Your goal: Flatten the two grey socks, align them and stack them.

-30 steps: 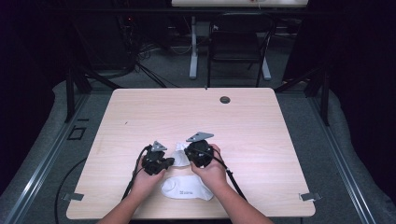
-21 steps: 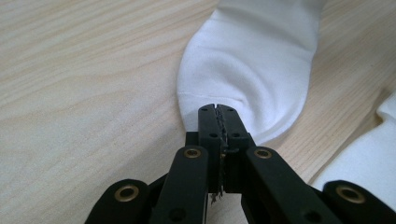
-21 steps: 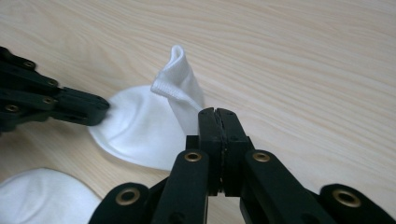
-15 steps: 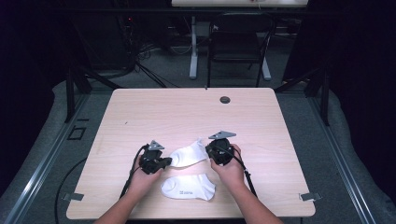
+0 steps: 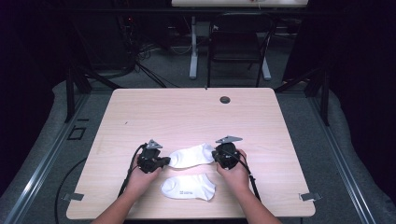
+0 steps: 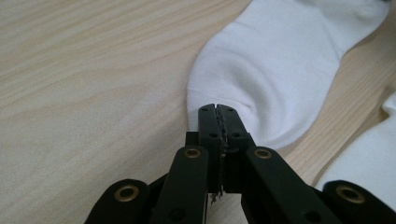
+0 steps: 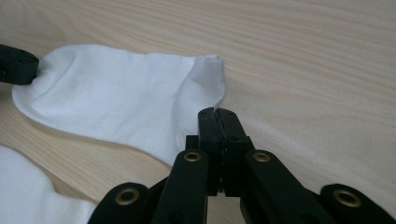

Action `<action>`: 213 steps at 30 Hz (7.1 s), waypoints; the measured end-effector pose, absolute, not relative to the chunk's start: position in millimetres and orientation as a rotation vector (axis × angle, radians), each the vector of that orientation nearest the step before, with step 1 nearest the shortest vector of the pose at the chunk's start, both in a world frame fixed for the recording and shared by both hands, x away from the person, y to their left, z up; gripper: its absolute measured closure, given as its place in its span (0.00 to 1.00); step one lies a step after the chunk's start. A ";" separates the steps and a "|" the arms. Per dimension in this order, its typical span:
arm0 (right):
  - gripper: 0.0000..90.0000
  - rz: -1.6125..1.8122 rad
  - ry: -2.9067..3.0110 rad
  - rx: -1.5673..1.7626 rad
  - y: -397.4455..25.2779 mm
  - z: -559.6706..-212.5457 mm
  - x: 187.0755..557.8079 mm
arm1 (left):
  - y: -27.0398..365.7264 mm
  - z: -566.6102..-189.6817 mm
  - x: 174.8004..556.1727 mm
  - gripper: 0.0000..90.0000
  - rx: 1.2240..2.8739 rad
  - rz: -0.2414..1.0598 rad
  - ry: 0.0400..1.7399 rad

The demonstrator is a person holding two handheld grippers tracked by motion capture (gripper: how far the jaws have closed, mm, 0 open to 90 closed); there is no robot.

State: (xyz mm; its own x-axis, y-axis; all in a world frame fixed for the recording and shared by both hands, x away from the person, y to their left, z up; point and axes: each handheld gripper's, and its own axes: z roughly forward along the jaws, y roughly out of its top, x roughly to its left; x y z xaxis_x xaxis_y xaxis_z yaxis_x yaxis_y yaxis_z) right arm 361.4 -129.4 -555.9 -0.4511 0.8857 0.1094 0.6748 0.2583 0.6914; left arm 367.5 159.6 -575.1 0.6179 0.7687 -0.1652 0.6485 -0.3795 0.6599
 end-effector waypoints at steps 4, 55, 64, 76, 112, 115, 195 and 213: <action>1.00 0.991 2.238 1.432 -131.5 -557.6 359.0 | 160.8 -575.3 368.2 1.00 2.130 0.219 1.112; 0.97 0.867 2.264 1.448 -124.2 -569.2 383.4 | 163.9 -575.4 371.1 0.99 2.121 0.206 1.124; 0.97 0.849 2.267 1.432 -129.5 -569.4 379.5 | 167.3 -574.9 370.4 0.99 2.123 0.212 1.130; 0.96 0.907 2.277 1.422 -126.0 -564.6 373.0 | 165.4 -568.3 371.2 0.83 2.101 0.237 1.146; 0.89 0.918 2.302 1.419 -123.3 -571.8 368.9 | 158.9 -573.6 372.6 0.88 2.150 0.295 1.137; 0.93 0.909 2.315 1.408 -122.4 -571.3 368.1 | 158.3 -573.9 372.4 0.92 2.149 0.285 1.132; 0.96 1.129 2.394 1.300 -135.3 -535.7 253.9 | 178.2 -546.4 276.4 0.98 2.153 0.167 1.009; 0.91 1.082 2.423 1.350 -136.2 -556.7 261.6 | 177.3 -561.1 283.7 0.95 2.172 0.165 1.042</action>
State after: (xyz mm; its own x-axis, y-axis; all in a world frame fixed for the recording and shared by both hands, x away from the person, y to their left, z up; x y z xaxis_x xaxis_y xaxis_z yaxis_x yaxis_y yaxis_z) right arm 261.6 -136.2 -556.7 -0.5778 0.7927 0.1944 0.6736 0.3288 0.6619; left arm 283.7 177.3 -561.1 0.6663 0.7238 -0.1793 0.6330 -0.4219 0.6490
